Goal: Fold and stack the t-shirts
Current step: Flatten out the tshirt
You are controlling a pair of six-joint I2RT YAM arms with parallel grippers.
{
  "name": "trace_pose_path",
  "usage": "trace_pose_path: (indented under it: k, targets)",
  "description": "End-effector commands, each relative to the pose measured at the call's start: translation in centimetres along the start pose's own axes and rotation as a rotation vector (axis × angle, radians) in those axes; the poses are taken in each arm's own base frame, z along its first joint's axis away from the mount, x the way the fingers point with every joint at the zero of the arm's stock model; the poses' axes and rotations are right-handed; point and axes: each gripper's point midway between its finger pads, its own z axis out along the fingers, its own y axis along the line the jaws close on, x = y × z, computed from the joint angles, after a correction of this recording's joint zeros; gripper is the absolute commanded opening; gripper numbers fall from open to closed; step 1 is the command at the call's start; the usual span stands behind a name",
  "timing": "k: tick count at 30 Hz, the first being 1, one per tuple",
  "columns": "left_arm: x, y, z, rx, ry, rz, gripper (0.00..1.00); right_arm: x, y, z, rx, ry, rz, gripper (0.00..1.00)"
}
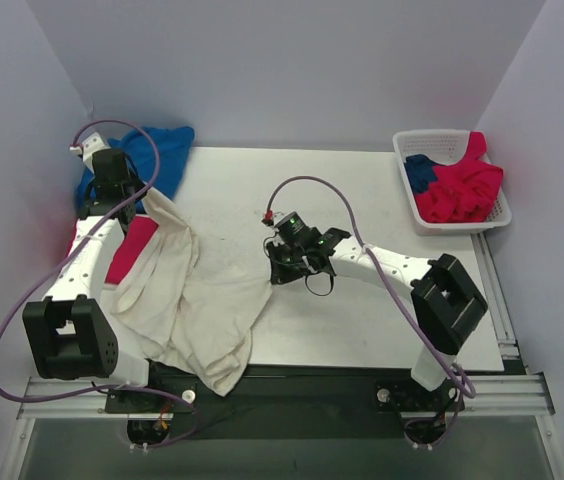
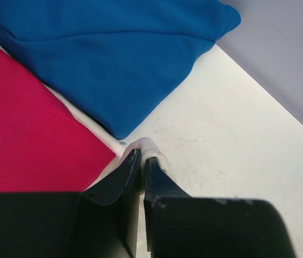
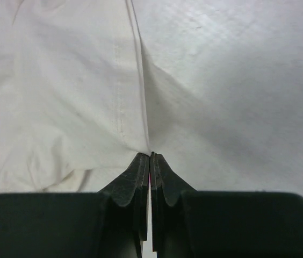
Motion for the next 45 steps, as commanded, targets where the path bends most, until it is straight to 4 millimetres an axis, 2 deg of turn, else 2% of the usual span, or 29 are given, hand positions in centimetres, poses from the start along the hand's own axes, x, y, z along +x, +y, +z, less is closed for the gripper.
trace_pose_path:
  k: [1, 2, 5, 6, 7, 9, 10, 13, 14, 15, 19, 21, 26, 29, 30, 34, 45]
  targets:
    - [-1.6, -1.7, -0.9, 0.087, -0.05, -0.039, 0.0, -1.2, -4.8, -2.2, 0.195, -0.04, -0.009, 0.0]
    - [-1.2, -1.9, -0.8, 0.095, -0.04, -0.041, 0.0, -2.0, -6.6, -2.6, 0.229, -0.061, 0.017, 0.0]
    - [0.0, -2.6, -0.7, 0.116, -0.02, -0.033, 0.0, -3.8, -9.1, -2.8, 0.277, -0.088, 0.054, 0.0]
    - [0.4, -2.8, -0.6, 0.12, -0.01, -0.032, 0.0, -5.4, -10.2, -3.1, 0.303, -0.119, 0.055, 0.0]
    - [0.8, -3.0, -0.4, 0.122, -0.001, -0.028, 0.0, -5.5, -11.2, -2.3, 0.327, -0.104, 0.058, 0.0]
    - [1.3, -3.0, 0.0, 0.124, 0.011, -0.029, 0.0, -6.8, -12.5, -1.8, 0.366, -0.111, 0.042, 0.0]
    - [2.1, -4.0, -0.2, 0.147, 0.029, -0.017, 0.0, -7.5, -12.8, -0.9, 0.369, -0.107, 0.036, 0.0]
    - [2.6, -4.4, -0.1, 0.157, 0.037, -0.01, 0.0, -8.9, -12.9, 0.1, 0.362, -0.087, 0.027, 0.0]
    - [2.8, -4.4, 0.0, 0.155, 0.043, -0.008, 0.0, -9.1, -12.9, 0.2, 0.361, -0.084, 0.028, 0.07]
    - [2.7, -4.5, -0.1, 0.158, 0.038, -0.006, 0.0, -9.1, -12.9, 0.4, 0.36, -0.077, 0.028, 0.25]
    - [3.0, -4.3, 0.2, 0.154, 0.046, -0.002, 0.0, -9.3, -12.7, 0.7, 0.347, -0.08, 0.041, 0.49]
    - [3.1, -4.5, 0.1, 0.159, 0.047, -0.003, 0.0, -9.2, -12.8, 0.9, 0.349, -0.074, 0.04, 0.56]
    - [3.1, -4.3, 0.2, 0.155, 0.045, -0.003, 0.0, -8.7, -13.2, 2.0, 0.349, -0.05, 0.041, 0.56]
    - [3.1, -4.2, 0.2, 0.155, 0.043, -0.005, 0.0, -8.9, -13.5, 3.0, 0.348, -0.041, 0.041, 0.53]
    - [3.2, -4.2, 0.2, 0.154, 0.044, -0.004, 0.0, -9.6, -13.4, 3.1, 0.343, -0.053, 0.043, 0.51]
    - [3.1, -4.1, 0.1, 0.151, 0.043, 0.001, 0.0, -9.4, -14.3, 4.6, 0.353, -0.033, 0.061, 0.45]
    - [2.8, -4.0, 0.0, 0.148, 0.034, 0.003, 0.0, -7.2, -15.5, 7.1, 0.343, 0.047, 0.096, 0.4]
